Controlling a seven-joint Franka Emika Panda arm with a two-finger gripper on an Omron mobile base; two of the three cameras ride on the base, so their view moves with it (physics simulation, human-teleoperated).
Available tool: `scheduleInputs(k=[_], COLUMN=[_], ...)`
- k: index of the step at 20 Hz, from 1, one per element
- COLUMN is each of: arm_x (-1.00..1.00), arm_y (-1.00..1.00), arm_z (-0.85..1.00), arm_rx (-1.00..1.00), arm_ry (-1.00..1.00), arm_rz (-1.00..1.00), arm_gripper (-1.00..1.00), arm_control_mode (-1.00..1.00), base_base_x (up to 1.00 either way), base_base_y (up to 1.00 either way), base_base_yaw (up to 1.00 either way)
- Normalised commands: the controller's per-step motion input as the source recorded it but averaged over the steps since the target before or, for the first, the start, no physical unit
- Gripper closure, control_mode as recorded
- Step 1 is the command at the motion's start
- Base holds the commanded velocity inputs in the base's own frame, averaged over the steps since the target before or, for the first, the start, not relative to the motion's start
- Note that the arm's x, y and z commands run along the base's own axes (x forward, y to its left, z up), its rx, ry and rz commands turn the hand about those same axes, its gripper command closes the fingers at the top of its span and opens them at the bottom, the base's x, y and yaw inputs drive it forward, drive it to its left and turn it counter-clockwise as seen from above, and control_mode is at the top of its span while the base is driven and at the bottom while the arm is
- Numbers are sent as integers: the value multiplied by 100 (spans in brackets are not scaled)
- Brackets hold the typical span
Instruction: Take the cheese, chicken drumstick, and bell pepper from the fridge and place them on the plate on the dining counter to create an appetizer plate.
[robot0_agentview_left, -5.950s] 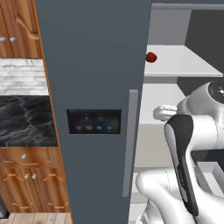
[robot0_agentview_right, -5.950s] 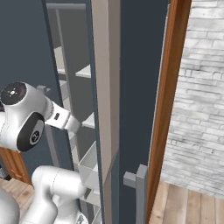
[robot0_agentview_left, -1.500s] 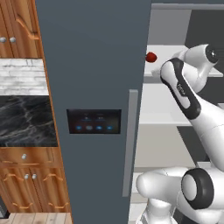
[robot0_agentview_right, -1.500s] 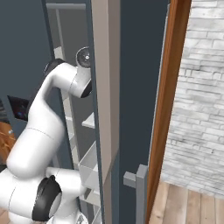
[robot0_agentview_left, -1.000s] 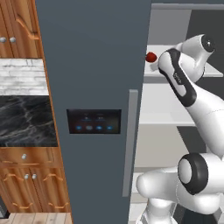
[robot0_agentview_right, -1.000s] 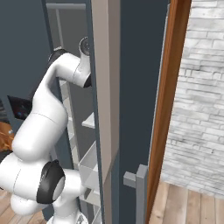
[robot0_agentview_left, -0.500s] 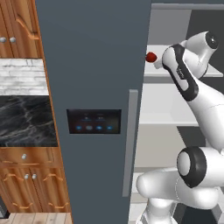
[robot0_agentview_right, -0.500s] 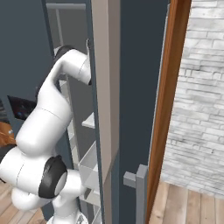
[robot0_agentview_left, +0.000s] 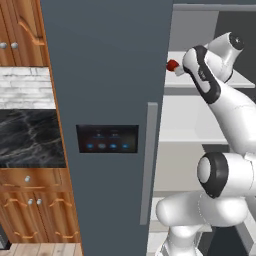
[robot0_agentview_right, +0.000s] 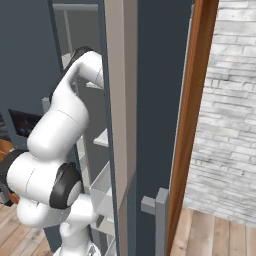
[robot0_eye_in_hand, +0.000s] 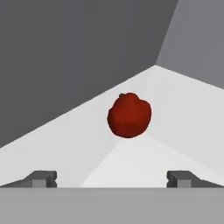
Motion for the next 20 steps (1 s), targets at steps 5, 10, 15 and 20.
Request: scheduleInputs(k=[5, 10, 15, 20], arm_x=[55, 52, 58, 58], arm_y=[-12, -8, -4, 0], arm_z=[0, -5, -10, -28], arm_rx=[4, 3, 1, 0], arm_ry=[8, 3, 9, 11], arm_rz=[5, 8, 9, 7], arm_gripper=[-100, -100, -100, -100], arm_control_mode=[-100, -100, -100, -100], base_base_x=[0, 0, 0, 0], base_base_y=[0, 0, 0, 0], base_base_yaw=[0, 0, 0, 0])
